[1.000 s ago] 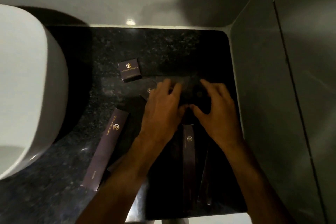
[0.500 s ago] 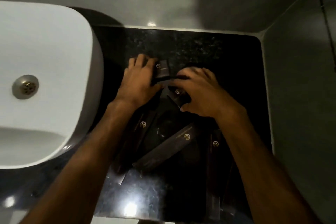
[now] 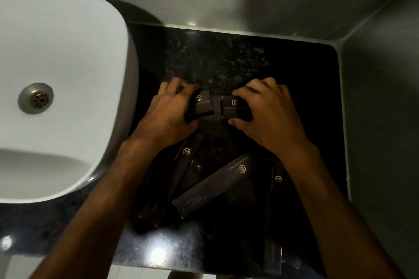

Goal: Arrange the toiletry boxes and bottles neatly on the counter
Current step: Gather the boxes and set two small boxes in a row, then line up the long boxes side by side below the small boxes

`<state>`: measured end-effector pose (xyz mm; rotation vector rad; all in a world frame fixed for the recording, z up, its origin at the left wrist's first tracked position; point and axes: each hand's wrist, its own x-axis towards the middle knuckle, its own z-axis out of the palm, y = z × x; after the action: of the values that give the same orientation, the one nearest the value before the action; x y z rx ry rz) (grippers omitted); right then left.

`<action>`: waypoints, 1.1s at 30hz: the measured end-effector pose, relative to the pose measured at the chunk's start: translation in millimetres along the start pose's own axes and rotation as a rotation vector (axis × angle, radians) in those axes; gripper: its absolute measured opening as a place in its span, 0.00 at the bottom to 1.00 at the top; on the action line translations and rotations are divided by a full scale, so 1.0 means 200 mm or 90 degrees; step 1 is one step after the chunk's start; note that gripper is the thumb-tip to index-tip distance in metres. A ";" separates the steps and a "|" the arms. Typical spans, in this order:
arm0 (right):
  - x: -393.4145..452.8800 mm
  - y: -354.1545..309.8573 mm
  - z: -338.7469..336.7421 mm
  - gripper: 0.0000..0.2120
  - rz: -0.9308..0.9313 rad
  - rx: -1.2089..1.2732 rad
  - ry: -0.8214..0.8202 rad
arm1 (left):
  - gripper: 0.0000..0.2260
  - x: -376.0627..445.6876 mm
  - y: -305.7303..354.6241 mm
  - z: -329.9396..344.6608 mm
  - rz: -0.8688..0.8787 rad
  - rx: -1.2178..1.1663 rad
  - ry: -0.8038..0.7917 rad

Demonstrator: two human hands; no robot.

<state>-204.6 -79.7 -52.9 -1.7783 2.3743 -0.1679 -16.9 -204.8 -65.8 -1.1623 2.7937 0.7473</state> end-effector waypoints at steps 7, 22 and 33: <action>0.01 -0.02 0.01 0.35 0.013 0.002 -0.066 | 0.31 0.02 0.04 -0.01 0.028 0.030 -0.015; -0.94 -0.60 0.18 0.15 0.126 0.215 -0.140 | 0.41 -1.05 0.10 0.17 -0.112 -0.162 -0.105; -0.98 -0.44 0.15 0.29 0.227 0.330 -0.137 | 0.26 -1.03 0.11 0.18 -0.049 -0.174 -0.092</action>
<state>-61.8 83.4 -52.7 -1.0700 2.1844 -0.4660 111.1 -39.7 -46.8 -1.1898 2.5730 1.1838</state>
